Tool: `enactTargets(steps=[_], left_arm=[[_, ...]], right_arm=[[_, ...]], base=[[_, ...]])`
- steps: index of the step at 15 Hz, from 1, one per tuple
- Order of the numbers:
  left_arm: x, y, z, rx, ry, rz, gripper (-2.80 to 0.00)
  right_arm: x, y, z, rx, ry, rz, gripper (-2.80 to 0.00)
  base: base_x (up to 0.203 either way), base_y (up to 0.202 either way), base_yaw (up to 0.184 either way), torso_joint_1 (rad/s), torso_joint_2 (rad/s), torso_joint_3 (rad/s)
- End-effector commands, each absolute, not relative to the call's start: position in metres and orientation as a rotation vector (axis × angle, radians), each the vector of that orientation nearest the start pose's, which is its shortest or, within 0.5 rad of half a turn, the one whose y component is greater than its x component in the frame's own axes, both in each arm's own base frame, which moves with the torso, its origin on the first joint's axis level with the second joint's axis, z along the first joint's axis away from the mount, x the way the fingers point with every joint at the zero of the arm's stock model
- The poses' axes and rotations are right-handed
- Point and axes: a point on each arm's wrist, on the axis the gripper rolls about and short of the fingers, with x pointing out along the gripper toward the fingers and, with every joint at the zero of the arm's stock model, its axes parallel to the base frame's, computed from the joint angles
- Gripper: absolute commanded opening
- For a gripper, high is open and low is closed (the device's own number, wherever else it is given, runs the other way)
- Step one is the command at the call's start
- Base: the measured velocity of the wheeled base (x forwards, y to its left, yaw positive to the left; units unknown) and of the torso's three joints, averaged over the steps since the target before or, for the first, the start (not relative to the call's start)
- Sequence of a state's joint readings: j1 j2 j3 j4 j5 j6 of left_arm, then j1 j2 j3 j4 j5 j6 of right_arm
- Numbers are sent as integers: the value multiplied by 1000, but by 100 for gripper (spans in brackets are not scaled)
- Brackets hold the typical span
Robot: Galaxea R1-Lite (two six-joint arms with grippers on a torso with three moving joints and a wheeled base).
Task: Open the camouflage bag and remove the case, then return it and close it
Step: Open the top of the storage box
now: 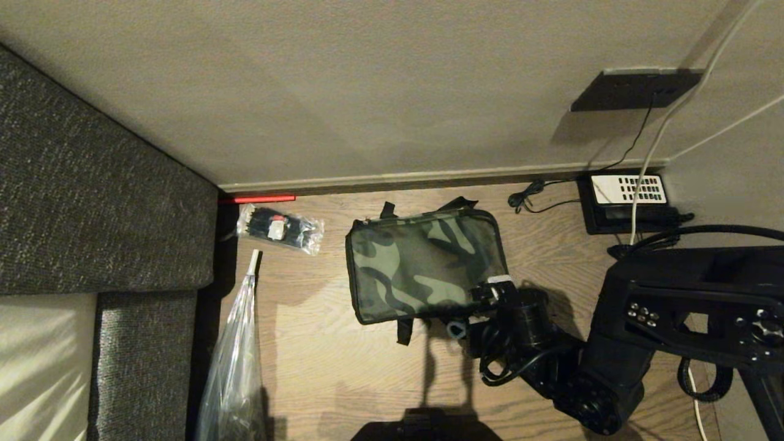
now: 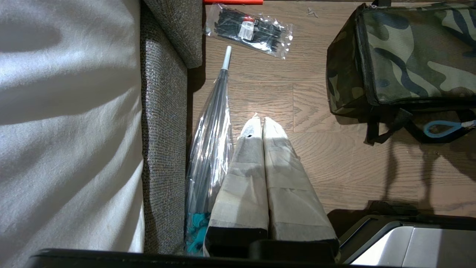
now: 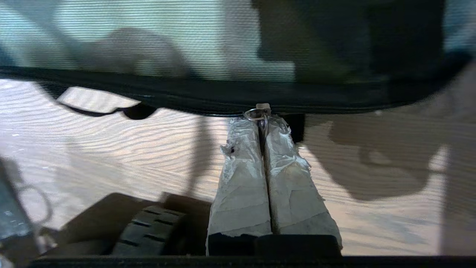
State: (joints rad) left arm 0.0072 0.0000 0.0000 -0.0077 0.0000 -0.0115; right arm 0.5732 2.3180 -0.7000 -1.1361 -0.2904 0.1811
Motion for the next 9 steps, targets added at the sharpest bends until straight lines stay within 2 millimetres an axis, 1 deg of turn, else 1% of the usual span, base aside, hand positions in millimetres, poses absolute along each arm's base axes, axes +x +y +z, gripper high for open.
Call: enactTargets(steps=[1,5,9], left_arm=[[-23,0,76,-12,-6,8,-280],[-23,0,76,-12,-8,8,-280],[-23,0,76,-12,-6,8,-280]], right_arm=[[310,186,-1,-17,451,222,-280],[310,179,5,-13,447,208,-280],[310,168,9,-9,449,185,-280]], base=[[0,0,0,0,0,0],[0,0,0,0,0,0],[0,0,0,0,0,0]])
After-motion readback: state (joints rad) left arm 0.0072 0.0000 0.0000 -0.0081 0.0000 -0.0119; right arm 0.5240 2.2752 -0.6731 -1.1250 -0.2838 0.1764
